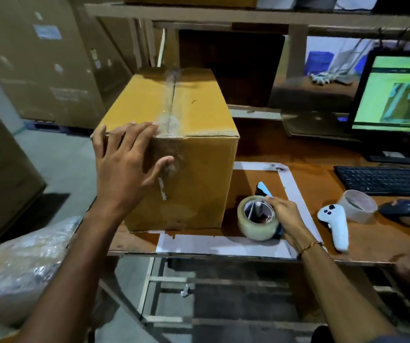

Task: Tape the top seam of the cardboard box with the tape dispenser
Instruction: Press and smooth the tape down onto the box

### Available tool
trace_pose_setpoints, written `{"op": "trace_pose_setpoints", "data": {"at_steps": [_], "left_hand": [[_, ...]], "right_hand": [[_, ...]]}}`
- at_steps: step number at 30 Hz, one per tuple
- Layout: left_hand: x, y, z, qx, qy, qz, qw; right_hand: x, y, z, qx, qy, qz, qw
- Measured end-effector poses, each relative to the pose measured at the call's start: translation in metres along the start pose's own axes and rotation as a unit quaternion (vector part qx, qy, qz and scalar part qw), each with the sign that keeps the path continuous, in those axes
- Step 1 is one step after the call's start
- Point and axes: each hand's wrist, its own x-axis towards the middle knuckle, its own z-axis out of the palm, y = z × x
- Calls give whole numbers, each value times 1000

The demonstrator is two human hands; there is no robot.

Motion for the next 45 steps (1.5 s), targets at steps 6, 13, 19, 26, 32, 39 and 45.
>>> {"op": "trace_pose_setpoints", "data": {"at_steps": [6,13,19,26,32,39,45], "left_hand": [[1,6,4,3,6,-17,1000],[0,7,6,9,4,-15,1000],[-1,5,2,15,-14,7,1000],[4,-14,-19,4,-53,67,996],[26,-20,-20,12,-42,82,996],[20,-14,-6,37,-23,23,999],[21,-24,-5,43,-27,57,997]], "right_hand": [[12,6,-2,-159,27,-88,983],[-6,-33,-3,-198,70,-207,956],[-66,-91,19,-79,74,-329,938],[-124,-127,59,-128,50,-444,886],[-132,-152,105,-334,91,-544,764],[-111,-149,126,-386,153,-513,751],[-103,-144,119,-421,136,-530,723]]}}
